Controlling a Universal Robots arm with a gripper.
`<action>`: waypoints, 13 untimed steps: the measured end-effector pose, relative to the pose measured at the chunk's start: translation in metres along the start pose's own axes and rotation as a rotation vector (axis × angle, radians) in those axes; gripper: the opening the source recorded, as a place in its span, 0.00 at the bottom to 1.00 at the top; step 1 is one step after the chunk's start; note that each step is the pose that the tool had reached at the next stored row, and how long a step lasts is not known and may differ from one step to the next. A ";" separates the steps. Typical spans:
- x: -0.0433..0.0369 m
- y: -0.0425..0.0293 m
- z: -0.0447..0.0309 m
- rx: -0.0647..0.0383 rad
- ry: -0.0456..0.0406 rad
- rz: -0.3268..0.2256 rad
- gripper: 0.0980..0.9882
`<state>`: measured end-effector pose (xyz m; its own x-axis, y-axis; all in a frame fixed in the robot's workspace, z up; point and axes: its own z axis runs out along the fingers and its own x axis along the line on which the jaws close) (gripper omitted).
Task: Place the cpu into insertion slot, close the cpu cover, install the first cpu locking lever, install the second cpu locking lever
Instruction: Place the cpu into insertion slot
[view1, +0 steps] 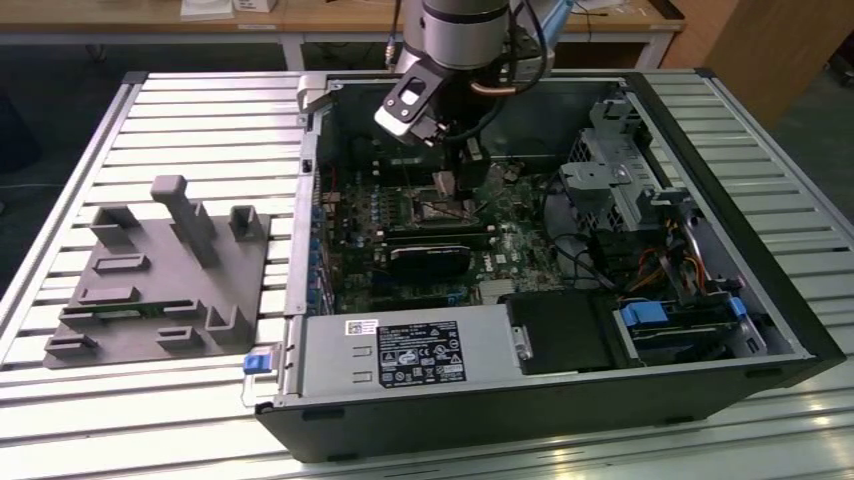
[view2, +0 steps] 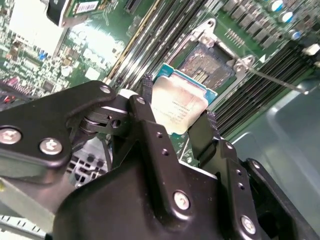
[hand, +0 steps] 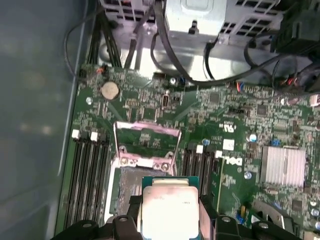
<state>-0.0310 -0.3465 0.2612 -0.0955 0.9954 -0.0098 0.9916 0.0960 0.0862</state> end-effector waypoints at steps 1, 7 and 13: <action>0.0001 -0.0009 0.0002 -0.014 -0.0012 0.000 0.49; 0.0007 -0.0079 0.0048 -0.049 -0.0046 0.000 0.49; 0.0009 -0.0092 0.0091 -0.049 -0.0110 0.056 0.49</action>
<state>-0.0394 -0.3465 0.2513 -0.0386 0.9991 -0.0145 0.9900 0.0402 0.1352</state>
